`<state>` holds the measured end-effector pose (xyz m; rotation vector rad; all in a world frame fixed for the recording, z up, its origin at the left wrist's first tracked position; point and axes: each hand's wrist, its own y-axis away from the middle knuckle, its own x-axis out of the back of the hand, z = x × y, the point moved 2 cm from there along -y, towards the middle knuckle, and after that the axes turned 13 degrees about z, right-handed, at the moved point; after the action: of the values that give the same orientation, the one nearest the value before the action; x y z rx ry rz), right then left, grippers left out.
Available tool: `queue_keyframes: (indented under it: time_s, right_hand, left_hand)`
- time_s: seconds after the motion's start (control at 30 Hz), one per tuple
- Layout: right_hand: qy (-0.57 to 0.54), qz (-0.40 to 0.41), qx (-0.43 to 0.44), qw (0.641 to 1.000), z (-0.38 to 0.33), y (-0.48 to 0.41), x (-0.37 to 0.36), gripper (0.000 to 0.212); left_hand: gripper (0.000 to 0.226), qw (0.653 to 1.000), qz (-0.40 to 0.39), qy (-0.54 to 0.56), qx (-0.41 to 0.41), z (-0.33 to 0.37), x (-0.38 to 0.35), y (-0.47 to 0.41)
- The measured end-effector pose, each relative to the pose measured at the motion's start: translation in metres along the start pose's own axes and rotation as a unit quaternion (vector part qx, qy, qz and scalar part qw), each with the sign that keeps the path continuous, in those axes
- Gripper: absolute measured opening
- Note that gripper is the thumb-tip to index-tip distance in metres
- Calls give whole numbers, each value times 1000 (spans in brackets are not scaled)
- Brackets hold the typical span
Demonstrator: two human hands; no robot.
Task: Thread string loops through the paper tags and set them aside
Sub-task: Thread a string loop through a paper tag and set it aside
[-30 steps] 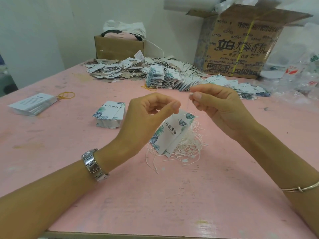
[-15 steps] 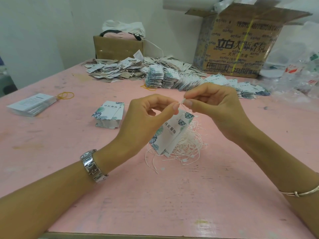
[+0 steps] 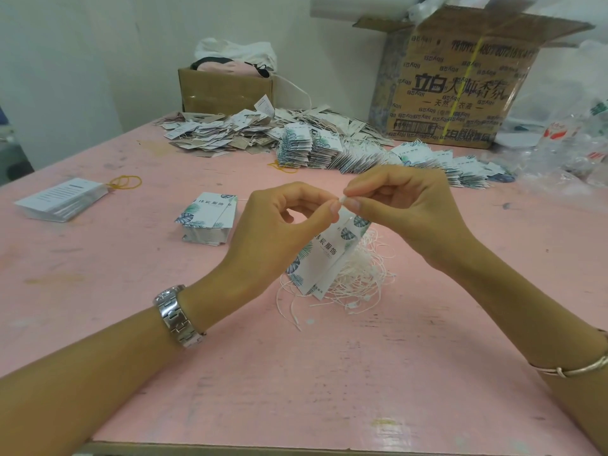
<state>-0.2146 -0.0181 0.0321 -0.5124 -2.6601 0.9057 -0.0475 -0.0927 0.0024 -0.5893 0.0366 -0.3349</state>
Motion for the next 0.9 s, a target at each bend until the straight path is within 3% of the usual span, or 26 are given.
queue_keyframes:
  time_s: [0.7, 0.9]
  right_hand:
    - [-25, -7, -25, 999, -1, 1, -3, 15]
    - [70, 0, 64, 995, -3, 5, -5, 12]
  left_hand:
    - [13, 999, -8, -31, -40, 1, 1, -1]
    - [12, 998, 10, -45, -33, -2, 1, 1]
